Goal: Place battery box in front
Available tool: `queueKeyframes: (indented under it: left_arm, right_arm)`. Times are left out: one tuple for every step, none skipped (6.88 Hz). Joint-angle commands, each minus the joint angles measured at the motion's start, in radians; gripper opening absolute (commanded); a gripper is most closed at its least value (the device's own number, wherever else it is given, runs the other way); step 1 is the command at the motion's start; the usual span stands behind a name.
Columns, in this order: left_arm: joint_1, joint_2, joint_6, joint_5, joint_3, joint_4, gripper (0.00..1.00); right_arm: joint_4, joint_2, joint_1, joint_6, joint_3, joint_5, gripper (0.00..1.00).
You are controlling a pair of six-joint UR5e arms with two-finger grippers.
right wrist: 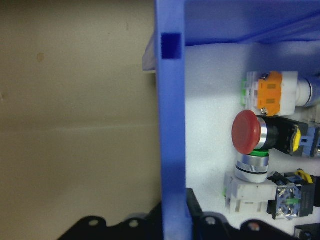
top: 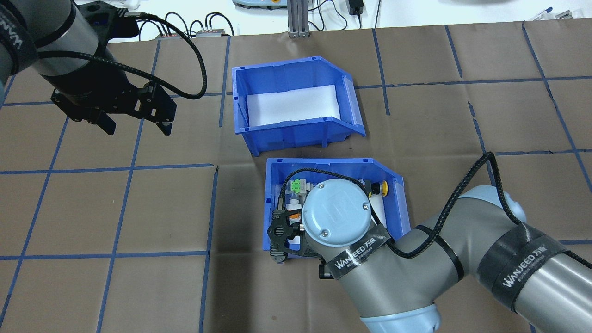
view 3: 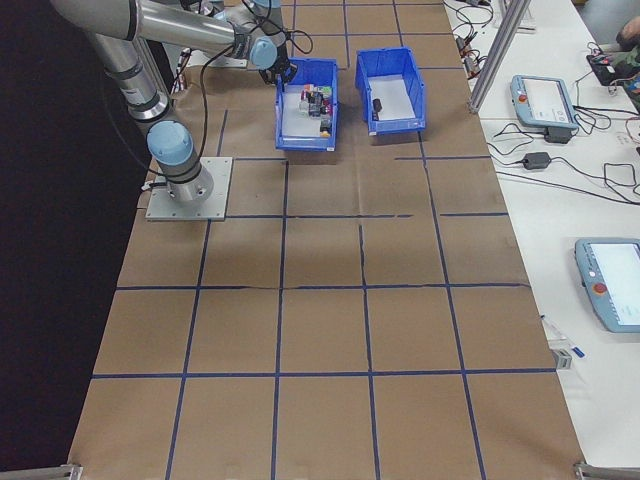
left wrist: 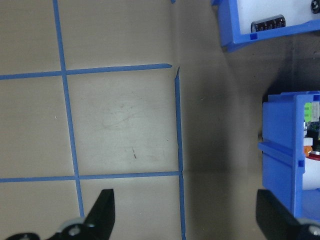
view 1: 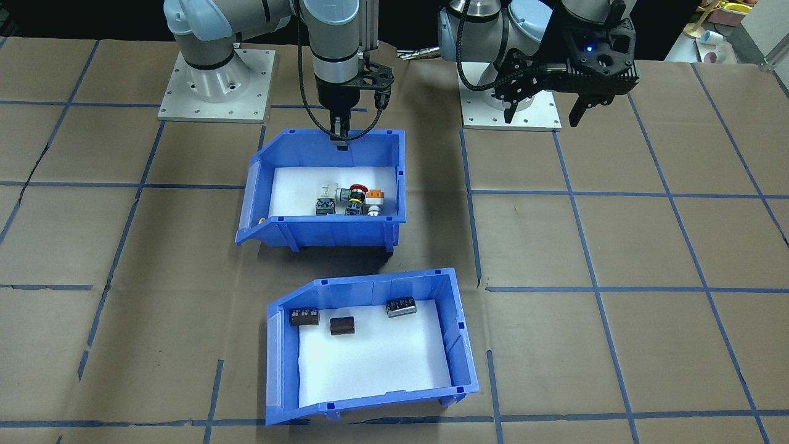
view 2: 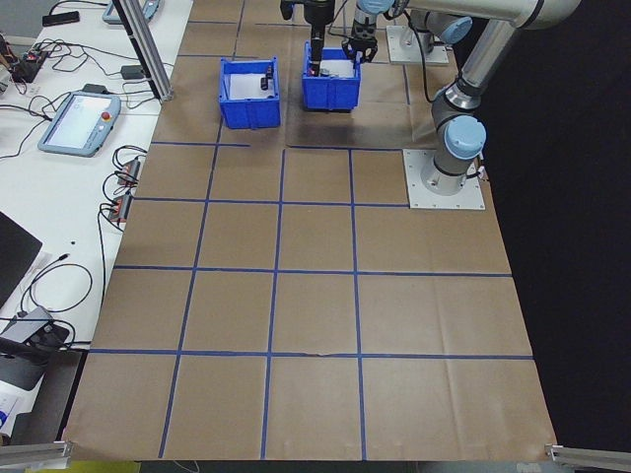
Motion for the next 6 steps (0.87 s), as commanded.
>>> queueKeyframes:
  left_arm:
    - [0.0,0.0,-0.002,-0.003,0.0,-0.001,0.99]
    - [-0.001,0.0,-0.003,-0.005,0.0,-0.001,0.99]
    - [-0.001,0.0,-0.005,-0.005,0.001,-0.001,0.99]
    - [-0.001,0.0,-0.006,-0.005,0.001,-0.001,0.99]
    - [-0.001,0.0,-0.008,-0.005,0.0,-0.001,0.99]
    - [-0.001,0.0,-0.008,-0.005,0.0,-0.001,0.99]
  right_arm:
    - [-0.004,0.002,0.003,0.028,-0.001,0.0,1.0]
    - [-0.001,-0.008,-0.004,0.026,-0.01,-0.005,1.0]
    - [0.005,-0.04,-0.01,0.026,-0.026,-0.008,1.0]
    - [0.016,-0.086,-0.028,0.025,-0.043,-0.008,1.0]
    - [0.074,-0.097,-0.049,0.025,-0.073,-0.007,1.0]
    - [0.129,-0.097,-0.103,0.025,-0.121,-0.005,1.0]
